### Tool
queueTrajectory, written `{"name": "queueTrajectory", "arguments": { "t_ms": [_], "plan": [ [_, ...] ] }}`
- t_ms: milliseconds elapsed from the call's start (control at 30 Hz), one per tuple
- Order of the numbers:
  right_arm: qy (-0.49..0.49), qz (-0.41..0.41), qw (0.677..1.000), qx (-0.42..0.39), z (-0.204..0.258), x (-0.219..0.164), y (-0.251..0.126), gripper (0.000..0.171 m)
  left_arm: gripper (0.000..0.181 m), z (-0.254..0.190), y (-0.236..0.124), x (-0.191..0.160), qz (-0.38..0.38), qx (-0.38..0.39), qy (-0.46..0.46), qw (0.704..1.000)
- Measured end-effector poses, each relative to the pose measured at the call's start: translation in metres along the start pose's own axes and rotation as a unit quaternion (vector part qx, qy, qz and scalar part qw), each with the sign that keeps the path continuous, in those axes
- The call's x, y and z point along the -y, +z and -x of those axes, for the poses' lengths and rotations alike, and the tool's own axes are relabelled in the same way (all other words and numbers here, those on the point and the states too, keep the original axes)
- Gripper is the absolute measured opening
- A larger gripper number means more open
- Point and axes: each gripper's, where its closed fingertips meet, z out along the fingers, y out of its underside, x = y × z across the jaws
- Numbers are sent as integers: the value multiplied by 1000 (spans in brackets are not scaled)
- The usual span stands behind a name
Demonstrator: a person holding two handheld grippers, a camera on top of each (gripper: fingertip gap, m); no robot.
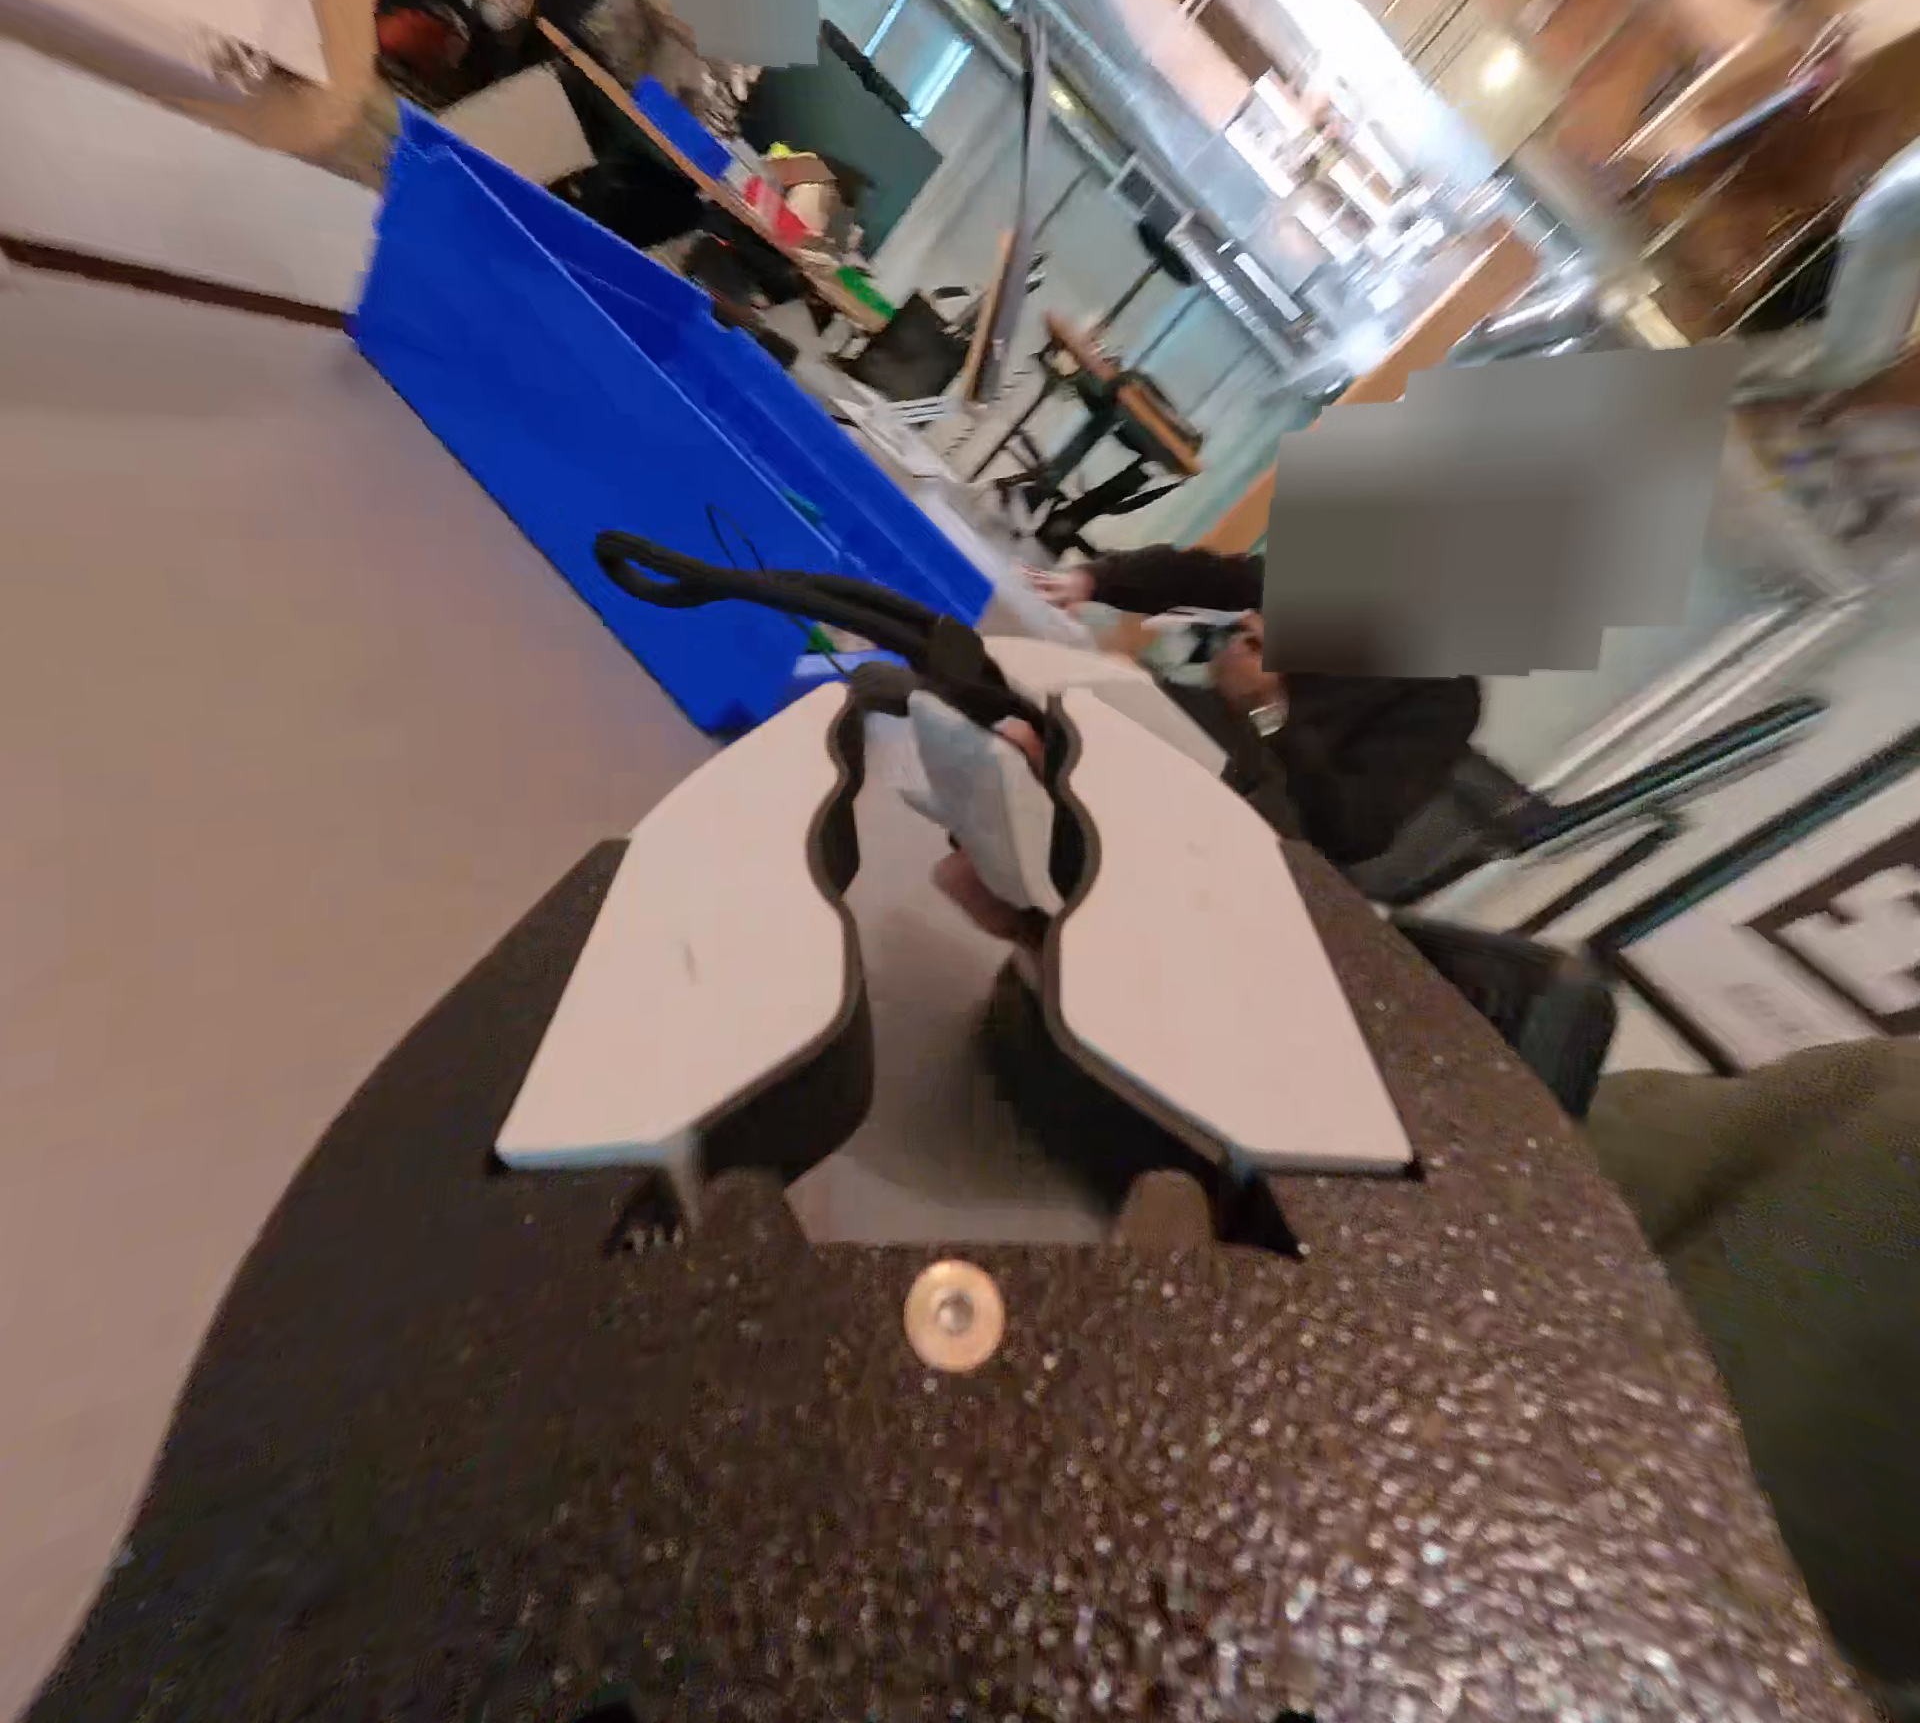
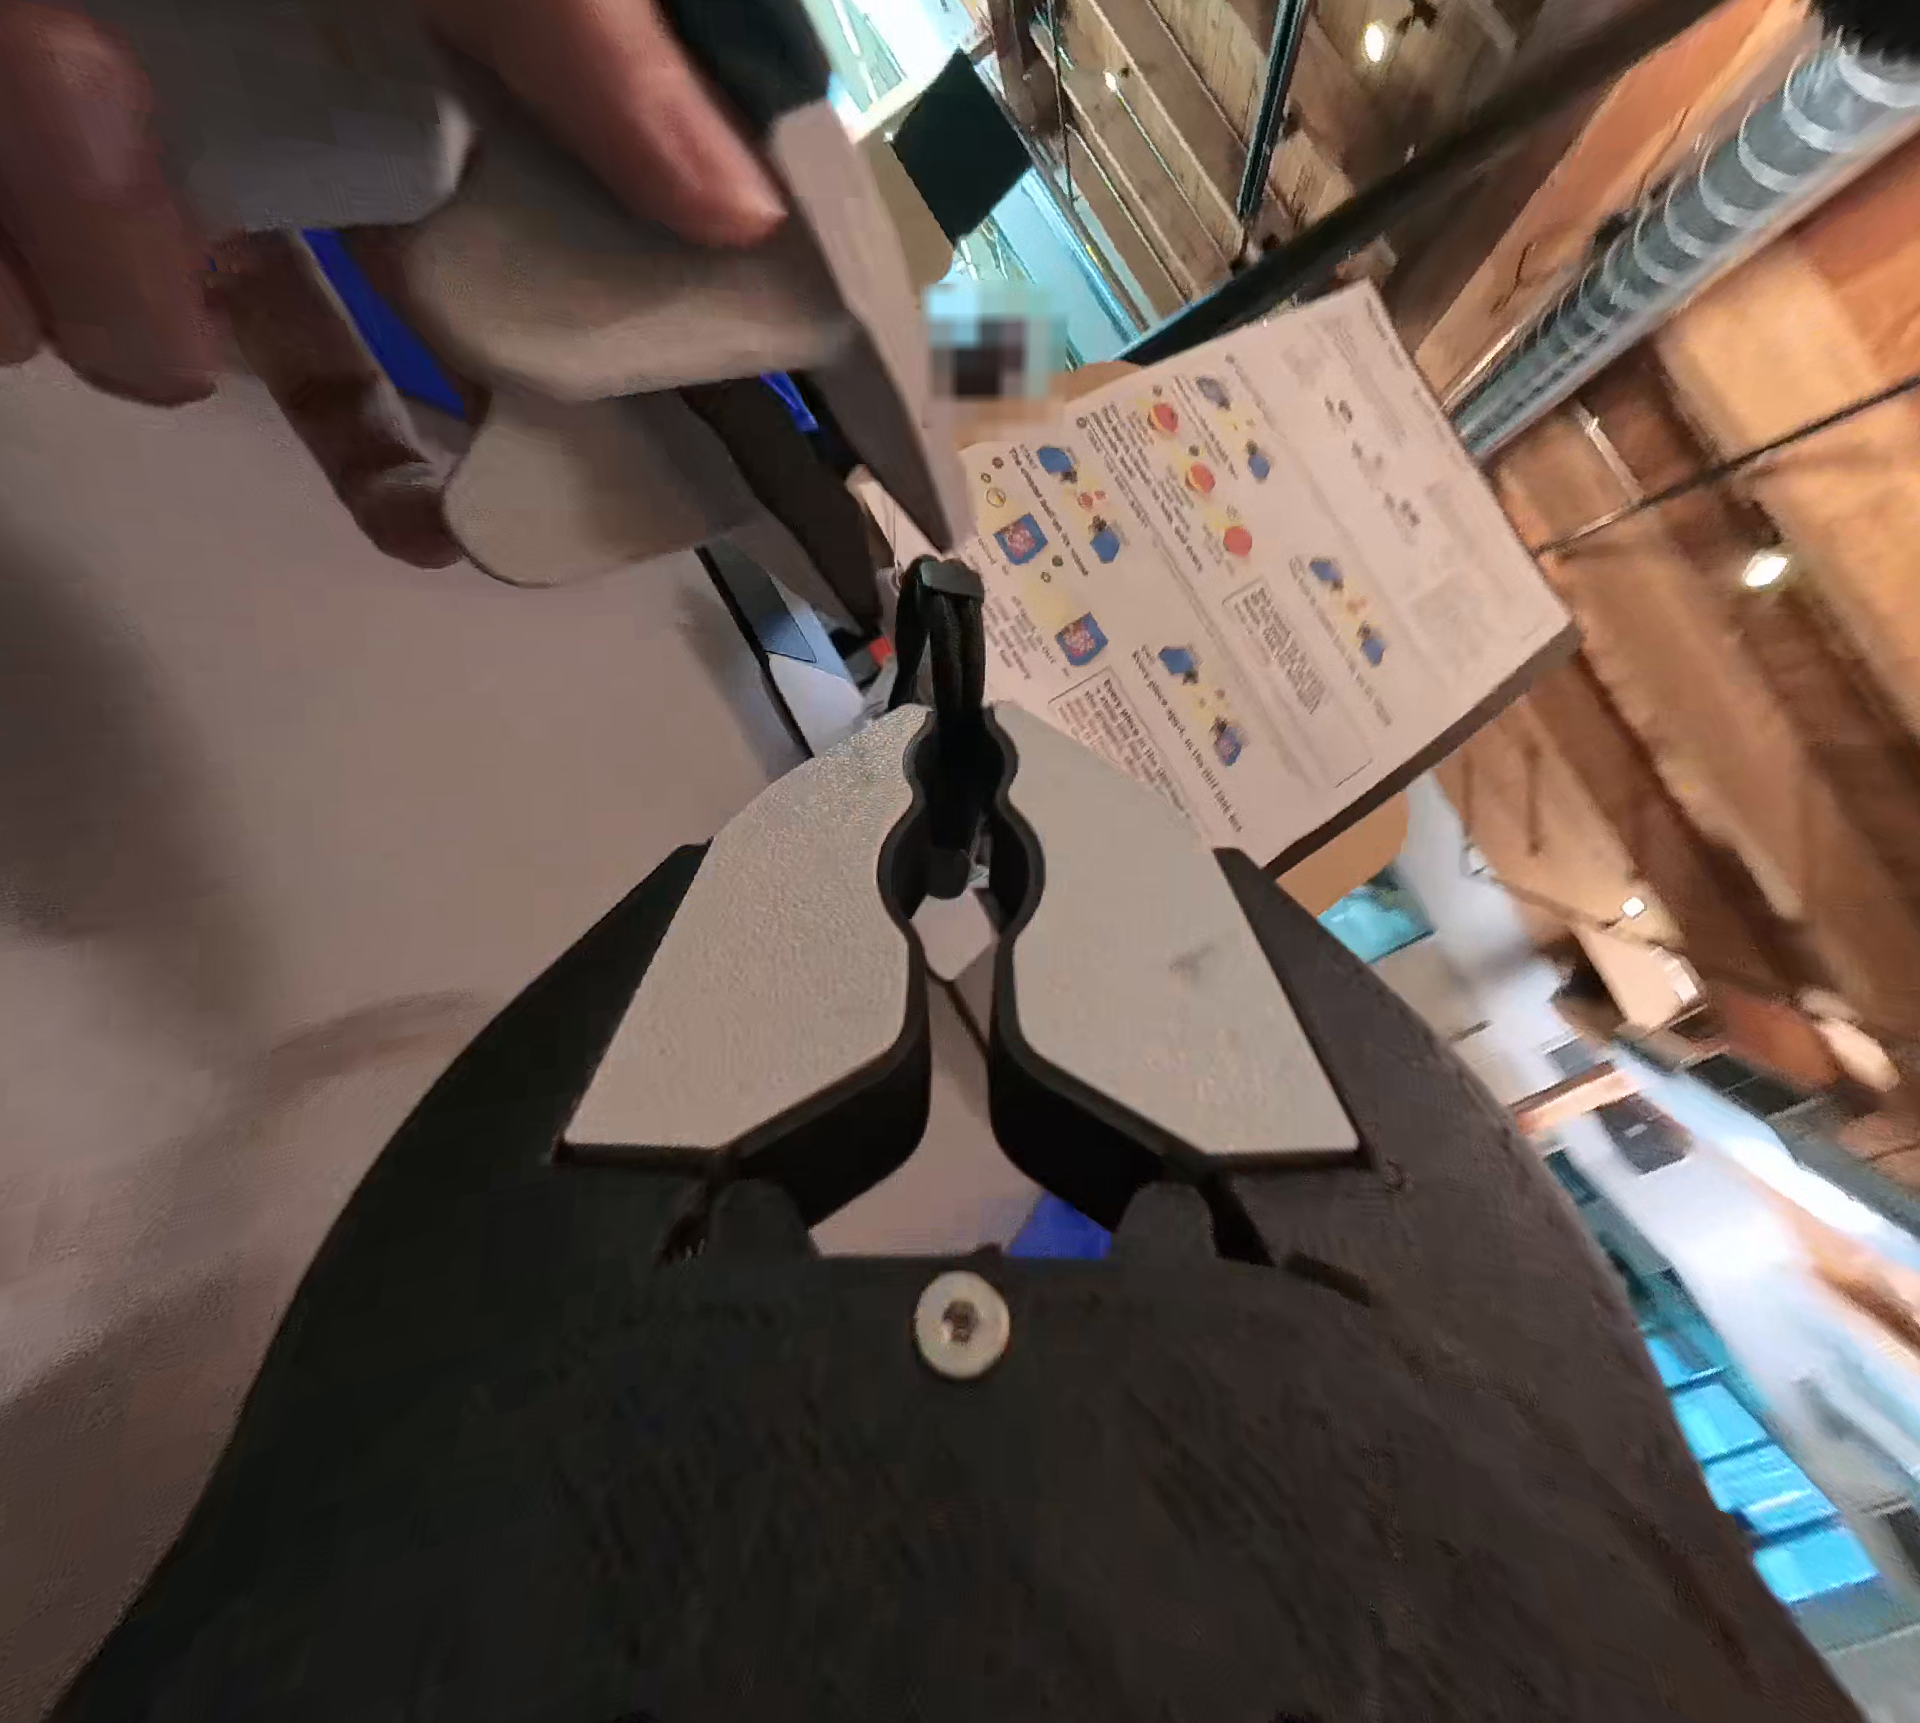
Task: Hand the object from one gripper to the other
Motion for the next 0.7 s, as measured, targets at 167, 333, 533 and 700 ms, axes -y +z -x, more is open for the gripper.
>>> {"name": "queueTrajectory", "arguments": {
  "t_ms": [167, 333, 533, 700],
  "plan": [
    [-146, 14, 989, -1, 11, 5, 2, 6, 33, 6, -1, -6, 14, -17, -78, 997],
    [-231, 20, 973, 12, 22, 3, 3, 6, 28, 14, 0, -16, 42, -1, -111, 993],
    [-256, 26, 966, 31, 31, 1, 4, 6, 13, 20, -2, -20, 50, 11, -112, 992],
    [-55, -19, 997, 53, 29, 7, 3, 27, 13, 22, -7, -12, 36, 23, -47, 998]
  ]
}}
